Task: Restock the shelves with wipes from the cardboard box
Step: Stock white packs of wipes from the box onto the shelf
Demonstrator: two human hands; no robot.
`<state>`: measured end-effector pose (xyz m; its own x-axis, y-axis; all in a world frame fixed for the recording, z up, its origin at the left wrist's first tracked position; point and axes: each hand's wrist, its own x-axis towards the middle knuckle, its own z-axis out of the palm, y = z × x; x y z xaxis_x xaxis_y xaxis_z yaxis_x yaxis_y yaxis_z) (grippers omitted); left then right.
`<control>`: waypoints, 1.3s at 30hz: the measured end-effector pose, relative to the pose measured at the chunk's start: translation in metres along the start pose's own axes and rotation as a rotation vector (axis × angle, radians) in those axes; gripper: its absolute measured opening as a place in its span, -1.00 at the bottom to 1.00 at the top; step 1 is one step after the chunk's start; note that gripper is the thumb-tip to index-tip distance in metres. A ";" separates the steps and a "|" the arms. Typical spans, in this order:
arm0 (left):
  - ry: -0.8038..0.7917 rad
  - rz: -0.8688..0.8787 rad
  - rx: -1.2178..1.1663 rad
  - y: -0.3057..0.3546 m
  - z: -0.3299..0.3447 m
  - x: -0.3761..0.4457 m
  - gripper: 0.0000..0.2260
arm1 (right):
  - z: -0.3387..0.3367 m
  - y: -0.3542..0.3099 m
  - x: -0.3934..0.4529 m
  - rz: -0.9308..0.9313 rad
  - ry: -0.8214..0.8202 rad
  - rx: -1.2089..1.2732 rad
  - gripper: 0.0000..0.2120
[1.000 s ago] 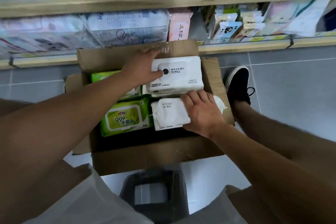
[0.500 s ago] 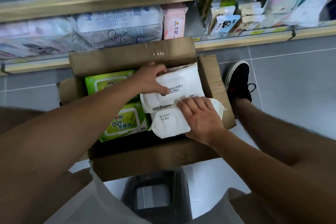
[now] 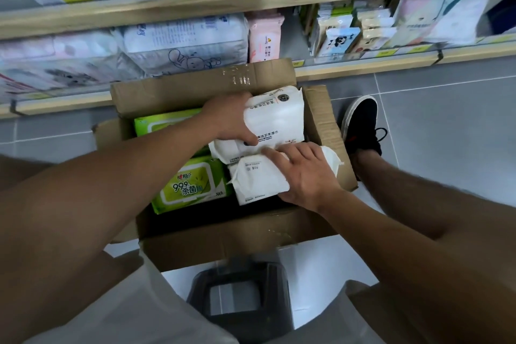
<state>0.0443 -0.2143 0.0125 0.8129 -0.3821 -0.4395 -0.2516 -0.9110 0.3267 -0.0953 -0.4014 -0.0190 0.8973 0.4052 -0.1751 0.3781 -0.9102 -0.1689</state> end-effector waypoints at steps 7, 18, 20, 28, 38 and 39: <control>0.302 -0.085 -0.020 -0.029 -0.063 -0.051 -0.14 | -0.038 -0.017 0.018 0.132 -0.001 -0.026 -0.10; 0.598 -0.271 -0.080 -0.092 -0.157 -0.127 -0.13 | -0.155 -0.035 0.086 0.248 0.258 0.010 -0.11; 0.626 -0.298 -0.081 -0.102 -0.169 -0.132 -0.16 | -0.172 -0.034 0.099 0.270 0.326 0.003 -0.10; 0.690 -0.328 -0.064 -0.118 -0.207 -0.115 -0.18 | -0.238 -0.017 0.161 0.287 0.501 -0.068 -0.10; 0.760 -0.294 -0.043 -0.122 -0.243 -0.064 -0.17 | -0.276 0.004 0.255 0.184 0.755 -0.290 -0.13; 0.765 -0.294 -0.041 -0.122 -0.246 -0.060 -0.16 | -0.278 0.006 0.263 0.177 0.758 -0.301 -0.13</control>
<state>0.1553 -0.0422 0.2046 0.9799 0.0962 0.1750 0.0350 -0.9456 0.3235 0.2067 -0.3240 0.2039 0.8185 0.1843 0.5441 0.1650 -0.9827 0.0847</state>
